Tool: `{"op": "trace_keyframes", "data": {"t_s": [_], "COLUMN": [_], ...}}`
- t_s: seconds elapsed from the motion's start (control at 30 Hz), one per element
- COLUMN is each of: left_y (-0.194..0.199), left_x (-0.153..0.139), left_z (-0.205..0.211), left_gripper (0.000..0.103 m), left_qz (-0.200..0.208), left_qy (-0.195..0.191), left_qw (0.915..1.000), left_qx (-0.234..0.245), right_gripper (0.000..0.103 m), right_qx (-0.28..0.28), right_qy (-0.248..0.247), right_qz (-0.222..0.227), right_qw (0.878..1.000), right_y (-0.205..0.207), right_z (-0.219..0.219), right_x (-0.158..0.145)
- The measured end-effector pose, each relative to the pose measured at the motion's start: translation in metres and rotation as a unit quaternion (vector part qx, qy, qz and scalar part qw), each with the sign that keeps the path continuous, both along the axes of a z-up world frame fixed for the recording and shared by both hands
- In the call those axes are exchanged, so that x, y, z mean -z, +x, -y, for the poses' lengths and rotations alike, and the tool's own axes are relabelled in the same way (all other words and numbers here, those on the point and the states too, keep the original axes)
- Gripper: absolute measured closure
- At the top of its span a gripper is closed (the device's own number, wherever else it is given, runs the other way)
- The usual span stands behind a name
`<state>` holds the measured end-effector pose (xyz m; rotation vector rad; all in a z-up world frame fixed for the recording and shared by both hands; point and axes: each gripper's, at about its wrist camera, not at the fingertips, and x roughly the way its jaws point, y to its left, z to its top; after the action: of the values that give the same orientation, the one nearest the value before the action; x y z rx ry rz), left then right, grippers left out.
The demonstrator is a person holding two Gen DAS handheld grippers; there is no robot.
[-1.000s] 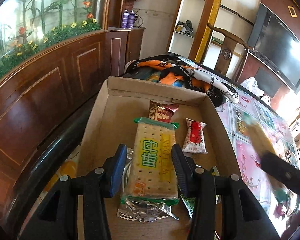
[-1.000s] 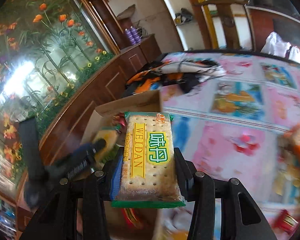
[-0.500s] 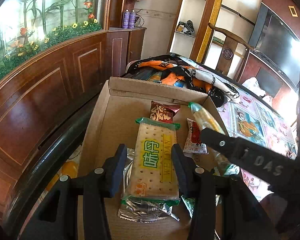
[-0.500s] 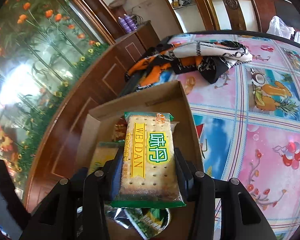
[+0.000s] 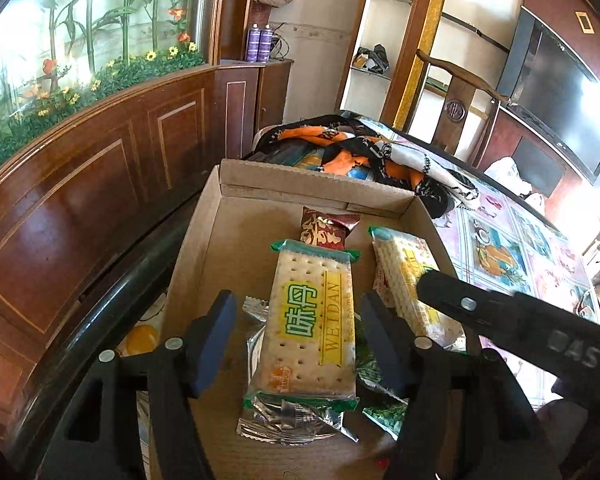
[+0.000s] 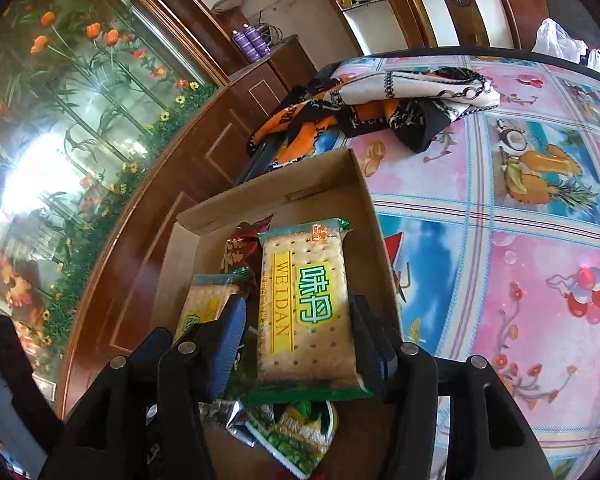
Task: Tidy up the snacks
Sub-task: 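Lower the right gripper's cracker pack into the box and open it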
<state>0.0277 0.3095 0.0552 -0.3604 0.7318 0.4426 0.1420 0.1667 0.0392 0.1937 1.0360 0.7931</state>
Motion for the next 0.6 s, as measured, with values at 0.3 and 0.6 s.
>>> {"op": "trace_keyframes", "data": {"t_s": [0.3,0.6], "left_y": [-0.009,-0.015], "left_x": [-0.012,-0.024], "left_z": [0.008,0.025], "left_gripper": [0.02,0.011], "left_qz": [0.03,0.064], "left_qy": [0.031,0.071], "left_qw": [0.9991,0.9954], "left_qx": [-0.002,0.007], "right_gripper": [0.043,0.037], "right_qx": [-0.006,0.004], "right_qy": [0.031,0.034], "right_qz": [0.033,0.104], "right_qw": [0.999,0.994], "right_y": [-0.044,-0.08], "right_z": [0.06,0.172], "right_x": [-0.017,-0.024]}}
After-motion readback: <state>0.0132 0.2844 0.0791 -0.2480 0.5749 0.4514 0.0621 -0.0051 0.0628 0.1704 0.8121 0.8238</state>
